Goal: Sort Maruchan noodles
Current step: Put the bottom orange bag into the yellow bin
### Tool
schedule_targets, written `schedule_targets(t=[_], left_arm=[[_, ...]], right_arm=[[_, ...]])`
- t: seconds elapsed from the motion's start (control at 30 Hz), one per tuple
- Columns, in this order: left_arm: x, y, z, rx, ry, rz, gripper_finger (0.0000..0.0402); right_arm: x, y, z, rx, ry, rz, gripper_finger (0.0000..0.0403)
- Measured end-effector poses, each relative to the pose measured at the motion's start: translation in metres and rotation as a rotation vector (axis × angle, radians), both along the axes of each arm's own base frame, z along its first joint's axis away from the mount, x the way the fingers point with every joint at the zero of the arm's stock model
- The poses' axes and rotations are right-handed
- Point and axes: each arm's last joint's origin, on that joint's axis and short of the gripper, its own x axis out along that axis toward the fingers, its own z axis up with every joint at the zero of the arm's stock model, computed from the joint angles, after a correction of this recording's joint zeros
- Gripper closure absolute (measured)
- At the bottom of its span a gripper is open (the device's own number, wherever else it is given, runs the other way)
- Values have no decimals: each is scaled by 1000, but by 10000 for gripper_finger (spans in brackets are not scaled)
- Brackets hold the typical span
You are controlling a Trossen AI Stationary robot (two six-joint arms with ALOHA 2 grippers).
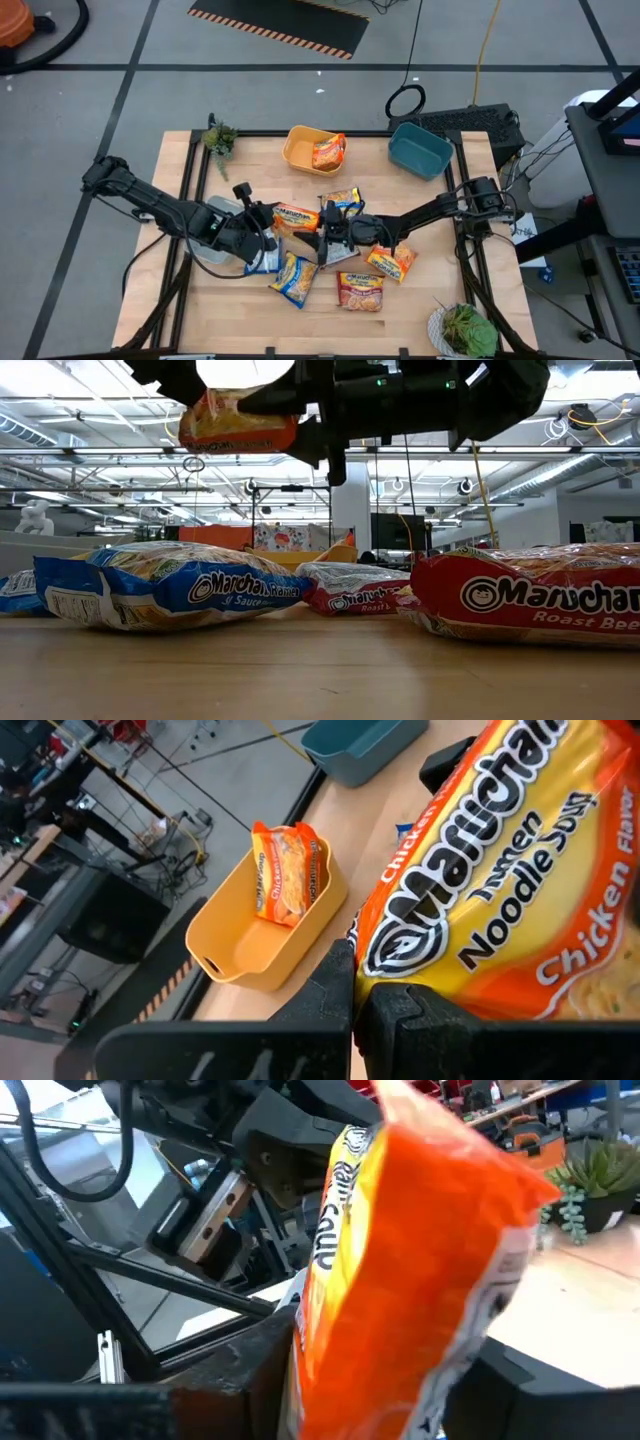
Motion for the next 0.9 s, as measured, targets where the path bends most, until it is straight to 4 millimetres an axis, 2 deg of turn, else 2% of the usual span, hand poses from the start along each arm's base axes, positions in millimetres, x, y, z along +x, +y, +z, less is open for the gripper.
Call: schedule_targets(t=[0.17, 0.33, 0.5, 0.73, 0.9], left_arm=[[0, -1, 0, -30, -21, 13, 366], [-2, 0, 1, -73, -47, 29, 285], [-14, 3, 9, -118, -56, 25, 217], [-47, 17, 29, -165, -84, 47, 202], [-69, 28, 38, -178, -96, 72, 202]], right_arm=[[0, -3, -1, -9, 13, -8, 255], [1, -9, -4, -11, 30, -13, 289], [1, -22, 0, 0, 52, -39, 296], [-7, -66, 20, 22, 74, -185, 293], [-13, -103, 24, 24, 101, -316, 294]])
